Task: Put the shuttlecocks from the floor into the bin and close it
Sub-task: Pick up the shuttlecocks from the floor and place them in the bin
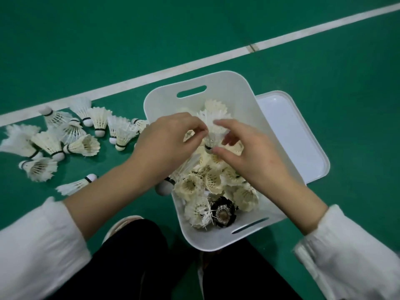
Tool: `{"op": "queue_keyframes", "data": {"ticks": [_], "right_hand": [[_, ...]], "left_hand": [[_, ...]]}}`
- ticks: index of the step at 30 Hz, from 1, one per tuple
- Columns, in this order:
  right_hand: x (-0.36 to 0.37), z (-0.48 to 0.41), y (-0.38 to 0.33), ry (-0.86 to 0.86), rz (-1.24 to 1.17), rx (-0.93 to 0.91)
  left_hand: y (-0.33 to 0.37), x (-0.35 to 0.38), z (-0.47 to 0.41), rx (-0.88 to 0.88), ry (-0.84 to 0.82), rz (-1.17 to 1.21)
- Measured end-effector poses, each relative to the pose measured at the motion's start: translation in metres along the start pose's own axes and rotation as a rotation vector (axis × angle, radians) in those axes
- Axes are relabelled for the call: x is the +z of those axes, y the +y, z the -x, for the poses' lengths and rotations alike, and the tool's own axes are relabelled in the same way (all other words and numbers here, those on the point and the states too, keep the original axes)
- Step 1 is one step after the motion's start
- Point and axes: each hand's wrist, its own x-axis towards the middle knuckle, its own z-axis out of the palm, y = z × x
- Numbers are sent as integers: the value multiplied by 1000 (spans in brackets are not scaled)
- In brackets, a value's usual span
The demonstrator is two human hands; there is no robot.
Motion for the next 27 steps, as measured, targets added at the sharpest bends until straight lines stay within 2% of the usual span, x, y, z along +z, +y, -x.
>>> {"op": "queue_keyframes", "data": {"ticks": [2, 5, 7, 10, 12, 18, 24, 26, 27], "right_hand": [[-1, -7, 2, 3, 27, 7], [-14, -27, 14, 119, 1, 102], [-21, -45, 26, 147, 65, 166], [-14, -70, 47, 95, 239, 227], [-1, -83, 57, 57, 345, 229], [27, -99, 62, -112, 469, 273], [22, -105, 58, -313, 360, 406], [12, -94, 47, -280, 330, 392], [7, -86, 42, -212, 340, 357]], "left_hand": [[2, 2, -2, 15, 0, 7], [5, -1, -4, -15, -34, 62], [6, -4, -5, -55, -50, 133], [4, -10, -3, -82, -48, 183], [0, -10, -2, -89, -52, 135], [-20, -2, 2, 24, -17, -6], [-31, -1, 3, 81, -3, -54], [-30, 0, 2, 90, -2, -50], [-30, 0, 1, 98, 0, -51]]}}
